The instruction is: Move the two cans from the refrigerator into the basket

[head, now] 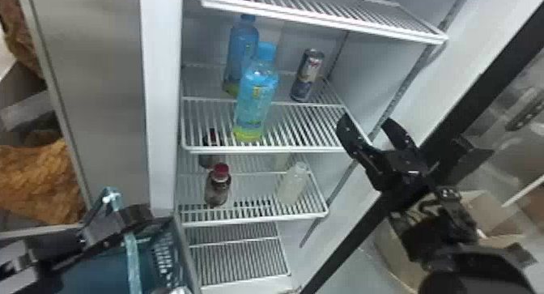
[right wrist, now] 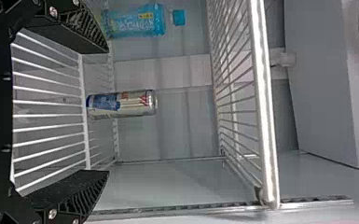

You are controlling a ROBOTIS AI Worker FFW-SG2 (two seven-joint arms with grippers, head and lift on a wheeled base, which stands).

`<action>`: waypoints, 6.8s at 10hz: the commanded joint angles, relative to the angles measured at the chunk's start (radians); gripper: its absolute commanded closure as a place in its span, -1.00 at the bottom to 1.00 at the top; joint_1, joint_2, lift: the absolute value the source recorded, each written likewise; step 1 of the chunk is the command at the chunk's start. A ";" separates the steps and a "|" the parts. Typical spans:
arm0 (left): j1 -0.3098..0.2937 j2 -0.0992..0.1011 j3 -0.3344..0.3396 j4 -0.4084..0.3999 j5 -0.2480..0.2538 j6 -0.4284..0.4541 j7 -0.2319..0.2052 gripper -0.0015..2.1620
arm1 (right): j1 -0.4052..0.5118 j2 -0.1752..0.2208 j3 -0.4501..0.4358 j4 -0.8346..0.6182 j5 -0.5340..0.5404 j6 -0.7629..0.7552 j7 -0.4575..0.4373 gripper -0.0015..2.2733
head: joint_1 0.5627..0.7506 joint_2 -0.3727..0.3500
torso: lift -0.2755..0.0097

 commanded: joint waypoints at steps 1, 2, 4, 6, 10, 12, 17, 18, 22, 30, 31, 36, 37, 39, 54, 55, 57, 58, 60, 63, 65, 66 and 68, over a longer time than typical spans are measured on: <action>0.000 0.000 0.000 0.000 0.000 0.000 0.000 0.11 | -0.054 -0.003 0.018 0.049 0.014 0.000 -0.002 -0.89 | 0.41 -0.92 | 0.69; 0.002 0.000 0.000 0.000 0.000 0.000 0.000 0.11 | -0.088 -0.011 0.036 0.093 0.020 0.000 -0.004 -0.89 | 0.41 -0.91 | 0.69; 0.002 0.000 0.000 0.000 -0.002 0.000 0.002 0.11 | -0.149 -0.020 0.072 0.152 0.036 0.000 -0.014 -0.89 | 0.41 -0.88 | 0.69; 0.000 0.000 -0.002 0.002 0.000 0.000 0.003 0.11 | -0.201 -0.021 0.090 0.214 0.054 0.000 -0.028 -0.89 | 0.41 -0.84 | 0.69; -0.003 0.002 -0.006 0.005 0.000 0.000 0.003 0.11 | -0.319 -0.025 0.126 0.344 0.089 0.000 -0.050 -0.89 | 0.41 -0.81 | 0.69; -0.008 0.002 -0.006 0.007 0.000 -0.002 0.003 0.11 | -0.383 -0.025 0.148 0.420 0.103 0.000 -0.056 -0.89 | 0.41 -0.79 | 0.69; -0.017 0.005 -0.014 0.015 0.000 -0.012 0.005 0.11 | -0.520 -0.025 0.194 0.577 0.131 0.000 -0.079 -0.89 | 0.26 -0.72 | 0.69; -0.020 0.005 -0.016 0.017 0.000 -0.012 0.005 0.11 | -0.537 -0.023 0.200 0.599 0.131 0.000 -0.085 -0.89 | 0.21 -0.71 | 0.69; -0.027 0.008 -0.024 0.027 0.004 -0.017 0.005 0.11 | -0.630 -0.021 0.208 0.722 0.173 0.000 -0.091 -0.89 | 0.11 -0.70 | 0.69; -0.039 0.011 -0.036 0.044 0.010 -0.025 0.005 0.11 | -0.787 -0.020 0.224 0.918 0.249 0.000 -0.114 -0.89 | -0.10 -0.71 | 0.69; -0.039 0.011 -0.036 0.044 0.012 -0.025 0.005 0.11 | -0.814 -0.017 0.224 0.967 0.235 0.000 -0.119 -0.89 | -0.13 -0.70 | 0.69; -0.042 0.012 -0.040 0.049 0.012 -0.029 0.005 0.11 | -0.895 -0.012 0.244 1.068 0.263 0.000 -0.125 -0.76 | -0.21 -0.68 | 0.69; -0.042 0.012 -0.040 0.049 0.014 -0.029 0.003 0.11 | -0.908 -0.014 0.244 1.090 0.261 0.012 -0.125 -0.38 | -0.22 -0.67 | 0.69; -0.039 0.012 -0.038 0.049 0.014 -0.029 0.005 0.11 | -0.900 -0.015 0.244 1.075 0.279 0.017 -0.126 0.12 | -0.20 -0.67 | 0.69; -0.025 0.018 -0.036 0.049 0.026 -0.032 -0.002 0.11 | -0.562 -0.080 0.312 0.552 0.125 0.079 -0.126 0.12 | 0.04 -0.61 | 0.69; -0.022 0.018 -0.036 0.049 0.026 -0.032 -0.002 0.11 | -0.530 -0.087 0.314 0.508 0.113 0.088 -0.126 0.12 | 0.08 -0.59 | 0.69; -0.022 0.020 -0.038 0.049 0.026 -0.032 -0.002 0.11 | -0.473 -0.110 0.314 0.435 0.083 0.113 -0.126 0.12 | 0.16 -0.58 | 0.69; -0.022 0.020 -0.038 0.049 0.026 -0.032 -0.002 0.11 | -0.436 -0.121 0.308 0.385 0.070 0.130 -0.126 0.12 | 0.24 -0.58 | 0.69; -0.017 0.020 -0.036 0.049 0.028 -0.032 -0.002 0.11 | -0.351 -0.143 0.298 0.263 0.030 0.155 -0.125 0.12 | 0.37 -0.58 | 0.69; -0.015 0.020 -0.036 0.049 0.028 -0.032 -0.002 0.11 | -0.245 -0.167 0.268 0.113 0.002 0.196 -0.123 0.12 | 0.41 -0.57 | 0.69; -0.012 0.021 -0.034 0.049 0.028 -0.032 -0.003 0.11 | -0.174 -0.172 0.236 0.030 -0.002 0.241 -0.117 0.12 | 0.41 -0.58 | 0.69; -0.012 0.021 -0.034 0.049 0.028 -0.032 -0.003 0.11 | -0.130 -0.172 0.212 -0.017 -0.008 0.255 -0.109 0.12 | 0.41 -0.59 | 0.69; -0.010 0.021 -0.032 0.049 0.028 -0.032 -0.005 0.11 | -0.007 -0.172 0.160 -0.142 -0.032 0.304 -0.094 0.12 | 0.41 -0.61 | 0.69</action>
